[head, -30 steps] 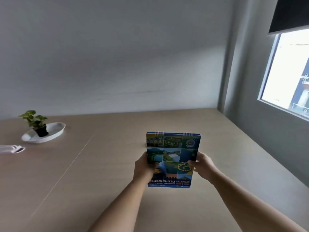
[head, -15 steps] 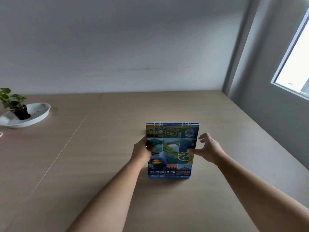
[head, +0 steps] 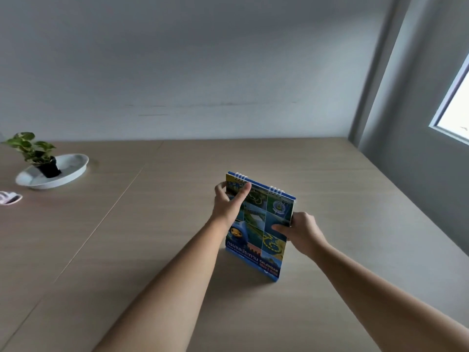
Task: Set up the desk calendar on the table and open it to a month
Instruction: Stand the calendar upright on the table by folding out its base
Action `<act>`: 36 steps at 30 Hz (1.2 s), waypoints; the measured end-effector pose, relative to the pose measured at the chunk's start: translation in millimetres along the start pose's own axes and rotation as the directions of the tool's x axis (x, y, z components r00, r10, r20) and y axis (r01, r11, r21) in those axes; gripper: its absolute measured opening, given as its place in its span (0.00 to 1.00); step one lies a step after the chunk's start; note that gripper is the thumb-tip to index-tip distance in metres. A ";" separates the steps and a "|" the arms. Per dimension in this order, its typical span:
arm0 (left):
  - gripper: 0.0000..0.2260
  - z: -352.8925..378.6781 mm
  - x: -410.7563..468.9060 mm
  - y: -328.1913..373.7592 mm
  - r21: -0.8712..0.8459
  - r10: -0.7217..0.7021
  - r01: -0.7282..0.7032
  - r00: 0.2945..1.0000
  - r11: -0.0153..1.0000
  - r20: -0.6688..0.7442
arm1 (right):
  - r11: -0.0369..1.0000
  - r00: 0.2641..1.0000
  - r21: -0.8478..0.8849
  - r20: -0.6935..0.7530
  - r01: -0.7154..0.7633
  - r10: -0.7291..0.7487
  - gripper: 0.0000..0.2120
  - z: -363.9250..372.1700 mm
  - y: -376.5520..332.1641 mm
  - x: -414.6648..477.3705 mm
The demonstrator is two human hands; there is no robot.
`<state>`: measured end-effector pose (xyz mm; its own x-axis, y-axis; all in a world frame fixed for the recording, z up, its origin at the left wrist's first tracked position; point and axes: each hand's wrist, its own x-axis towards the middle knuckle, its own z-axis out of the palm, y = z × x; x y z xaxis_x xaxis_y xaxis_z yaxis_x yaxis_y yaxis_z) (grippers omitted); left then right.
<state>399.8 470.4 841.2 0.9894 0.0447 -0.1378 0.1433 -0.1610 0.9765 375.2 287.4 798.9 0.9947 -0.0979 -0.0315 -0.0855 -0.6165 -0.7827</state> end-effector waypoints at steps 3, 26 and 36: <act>0.50 21.7 4.1 23.3 -0.009 -0.013 0.013 0.999 1.000 0.031 | 0.995 0.997 -0.063 0.008 0.083 -0.083 0.12 10.6 -4.2 -16.0; 0.35 4.7 28.9 38.8 0.292 -0.040 -0.013 0.984 0.956 0.176 | 0.918 0.884 -0.089 0.321 0.385 -0.340 0.37 37.3 1.4 -15.5; 0.35 24.2 35.8 39.4 0.315 0.009 -0.067 0.983 0.947 0.183 | 0.832 0.911 -0.371 0.167 0.412 -0.376 0.33 6.0 23.9 -13.2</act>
<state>441.4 441.9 870.7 0.9779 -0.1378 -0.1571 0.0761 -0.4655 0.8818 360.4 278.7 776.9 0.9482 0.2731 0.1622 0.3171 -0.8434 -0.4336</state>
